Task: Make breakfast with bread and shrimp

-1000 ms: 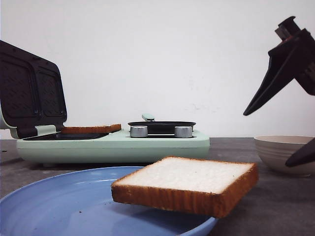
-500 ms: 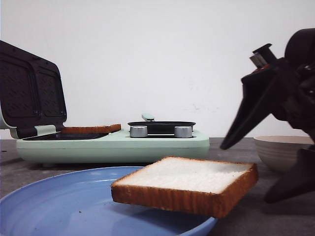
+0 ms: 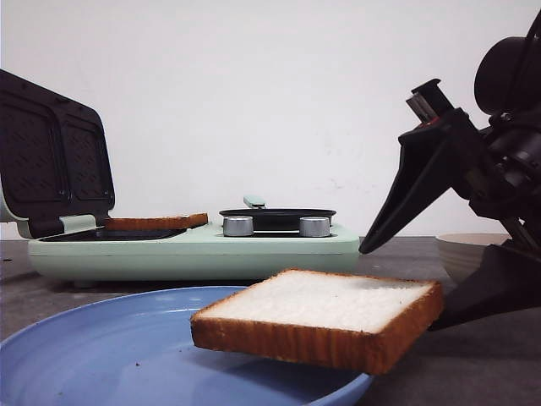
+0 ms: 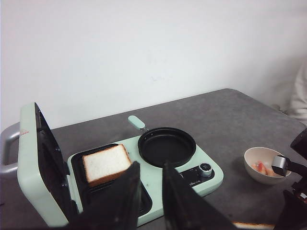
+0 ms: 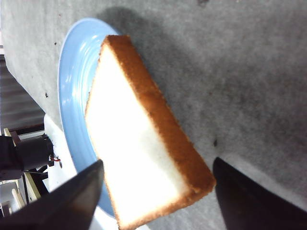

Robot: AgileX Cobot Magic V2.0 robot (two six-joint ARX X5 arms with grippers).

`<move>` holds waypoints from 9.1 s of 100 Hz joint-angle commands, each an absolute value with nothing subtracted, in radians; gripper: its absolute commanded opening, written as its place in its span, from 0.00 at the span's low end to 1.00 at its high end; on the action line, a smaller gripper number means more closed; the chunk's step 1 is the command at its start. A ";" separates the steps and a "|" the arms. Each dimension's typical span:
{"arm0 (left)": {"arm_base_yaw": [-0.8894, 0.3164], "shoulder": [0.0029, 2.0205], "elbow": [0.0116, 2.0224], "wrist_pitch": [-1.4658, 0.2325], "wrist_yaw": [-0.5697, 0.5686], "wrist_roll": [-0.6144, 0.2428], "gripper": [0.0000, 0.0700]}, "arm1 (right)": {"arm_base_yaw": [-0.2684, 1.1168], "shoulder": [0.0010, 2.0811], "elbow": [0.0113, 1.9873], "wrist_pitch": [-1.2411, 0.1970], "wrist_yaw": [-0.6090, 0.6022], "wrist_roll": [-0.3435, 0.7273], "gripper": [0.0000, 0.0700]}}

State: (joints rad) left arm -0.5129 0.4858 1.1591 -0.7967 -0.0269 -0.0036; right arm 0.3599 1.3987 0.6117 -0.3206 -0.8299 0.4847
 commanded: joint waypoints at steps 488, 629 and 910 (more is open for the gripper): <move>-0.518 0.489 1.173 -0.815 -0.060 -0.015 0.00 | 0.605 1.980 2.780 -1.430 -0.471 -0.126 0.00; -0.426 0.776 1.160 -0.517 -0.351 -0.065 0.00 | 0.580 0.627 0.770 -0.088 0.068 0.236 0.00; 0.092 1.800 1.662 -0.628 0.716 -0.464 0.00 | 0.580 0.423 0.770 -0.398 0.132 0.176 0.00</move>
